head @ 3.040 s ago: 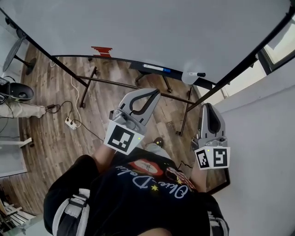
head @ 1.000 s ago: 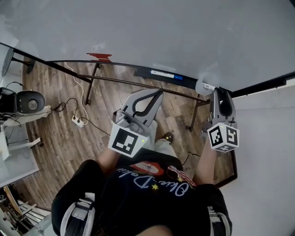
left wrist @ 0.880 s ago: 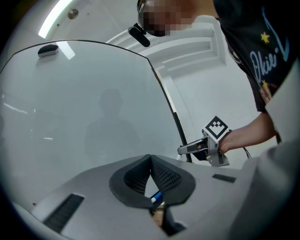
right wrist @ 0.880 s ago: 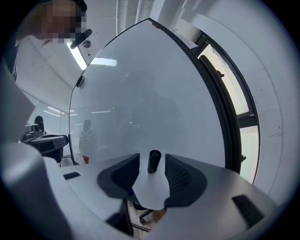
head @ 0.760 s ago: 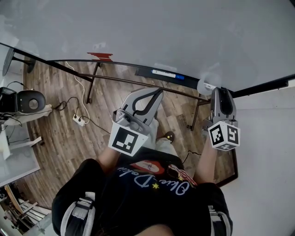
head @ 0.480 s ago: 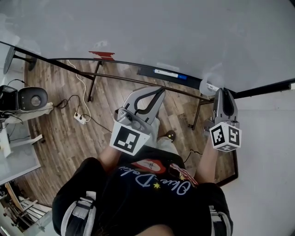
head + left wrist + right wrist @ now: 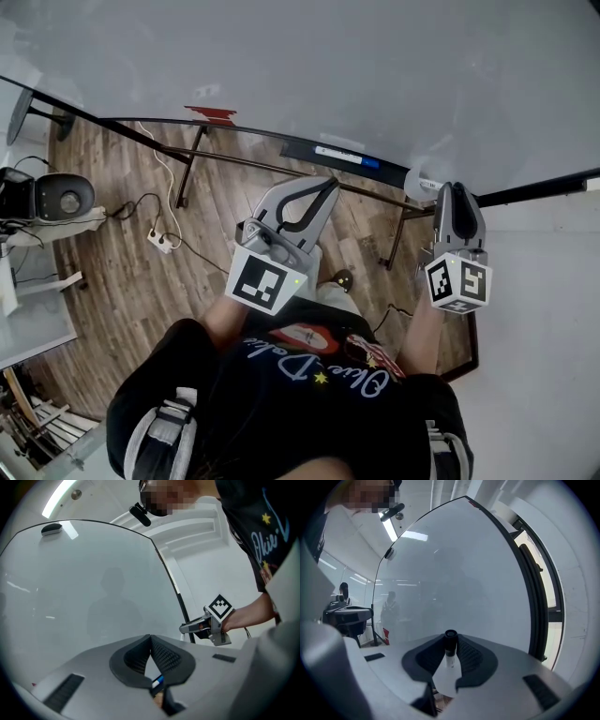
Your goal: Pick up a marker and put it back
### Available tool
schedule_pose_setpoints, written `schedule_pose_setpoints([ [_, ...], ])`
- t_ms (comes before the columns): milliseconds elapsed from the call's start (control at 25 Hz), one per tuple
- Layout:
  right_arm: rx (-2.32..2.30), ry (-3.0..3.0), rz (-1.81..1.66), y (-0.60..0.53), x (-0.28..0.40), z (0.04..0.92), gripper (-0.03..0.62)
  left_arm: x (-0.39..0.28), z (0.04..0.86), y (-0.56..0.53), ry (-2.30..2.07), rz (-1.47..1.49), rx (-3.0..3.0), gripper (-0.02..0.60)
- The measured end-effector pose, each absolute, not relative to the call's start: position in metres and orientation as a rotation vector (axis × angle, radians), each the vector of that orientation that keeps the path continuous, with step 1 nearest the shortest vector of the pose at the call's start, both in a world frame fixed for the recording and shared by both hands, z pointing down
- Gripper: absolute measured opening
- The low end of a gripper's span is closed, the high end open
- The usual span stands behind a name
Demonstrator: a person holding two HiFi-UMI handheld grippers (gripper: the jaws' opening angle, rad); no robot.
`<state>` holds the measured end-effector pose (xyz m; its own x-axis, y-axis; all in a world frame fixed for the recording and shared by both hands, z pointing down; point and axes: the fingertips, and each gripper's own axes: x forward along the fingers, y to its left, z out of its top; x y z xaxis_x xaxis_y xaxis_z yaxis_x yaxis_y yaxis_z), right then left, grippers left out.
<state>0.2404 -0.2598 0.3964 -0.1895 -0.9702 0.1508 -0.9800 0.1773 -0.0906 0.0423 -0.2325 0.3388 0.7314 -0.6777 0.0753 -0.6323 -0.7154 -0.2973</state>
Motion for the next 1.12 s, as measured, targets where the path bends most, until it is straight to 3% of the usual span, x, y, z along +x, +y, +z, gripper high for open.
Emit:
schedule_pose_setpoints([
  [1120, 1.875, -2.441, 0.08, -0.244, 0.229, 0.337, 0.072, 0.039, 0.32, -0.224, 1.108, -0.178, -2.663, 0.003],
])
